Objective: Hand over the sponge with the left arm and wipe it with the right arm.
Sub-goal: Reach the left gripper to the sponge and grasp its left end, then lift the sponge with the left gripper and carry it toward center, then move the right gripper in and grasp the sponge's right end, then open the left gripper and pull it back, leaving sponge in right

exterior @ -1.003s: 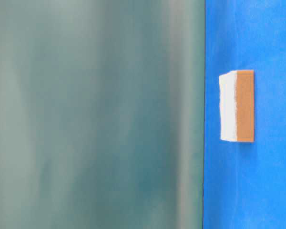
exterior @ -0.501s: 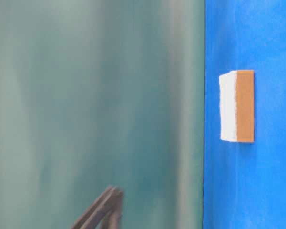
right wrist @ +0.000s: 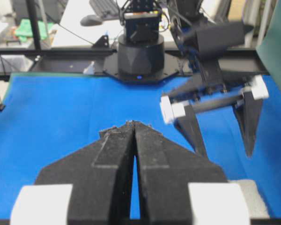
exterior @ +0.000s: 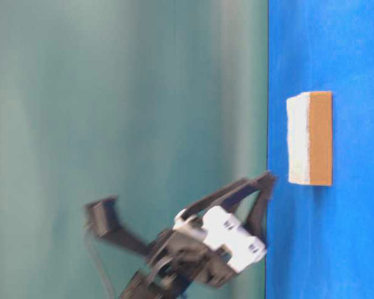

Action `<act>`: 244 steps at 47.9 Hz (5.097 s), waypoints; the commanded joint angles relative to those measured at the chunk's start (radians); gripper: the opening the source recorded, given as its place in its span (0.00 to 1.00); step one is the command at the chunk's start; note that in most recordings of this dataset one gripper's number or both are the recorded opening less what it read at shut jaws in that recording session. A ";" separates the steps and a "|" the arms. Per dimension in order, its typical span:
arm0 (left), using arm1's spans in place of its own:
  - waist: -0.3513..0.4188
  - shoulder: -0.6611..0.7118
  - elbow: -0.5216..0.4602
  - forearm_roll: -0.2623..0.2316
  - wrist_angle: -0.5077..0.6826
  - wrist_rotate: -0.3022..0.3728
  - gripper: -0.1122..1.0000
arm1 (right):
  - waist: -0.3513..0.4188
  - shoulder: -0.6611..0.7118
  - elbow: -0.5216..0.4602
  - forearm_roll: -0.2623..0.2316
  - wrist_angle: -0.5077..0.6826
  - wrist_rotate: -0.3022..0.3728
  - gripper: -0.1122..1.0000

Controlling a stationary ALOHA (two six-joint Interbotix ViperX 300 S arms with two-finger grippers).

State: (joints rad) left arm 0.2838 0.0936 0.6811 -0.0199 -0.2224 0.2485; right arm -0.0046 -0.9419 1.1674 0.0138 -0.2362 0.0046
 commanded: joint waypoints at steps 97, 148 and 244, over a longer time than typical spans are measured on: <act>-0.242 -0.195 -0.083 -0.006 0.391 -0.365 0.39 | -0.012 0.264 -0.156 0.011 0.021 0.005 0.11; -0.244 -0.195 -0.081 -0.006 0.391 -0.354 0.36 | -0.034 0.856 -0.489 -0.008 0.146 -0.011 0.77; -0.290 -0.569 0.207 -0.005 0.158 -0.290 0.86 | -0.046 0.983 -0.466 -0.002 0.187 0.000 0.24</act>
State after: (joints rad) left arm -0.0031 -0.4663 0.8989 -0.0245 -0.0537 -0.0430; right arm -0.0460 0.0138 0.7133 0.0061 -0.0245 0.0015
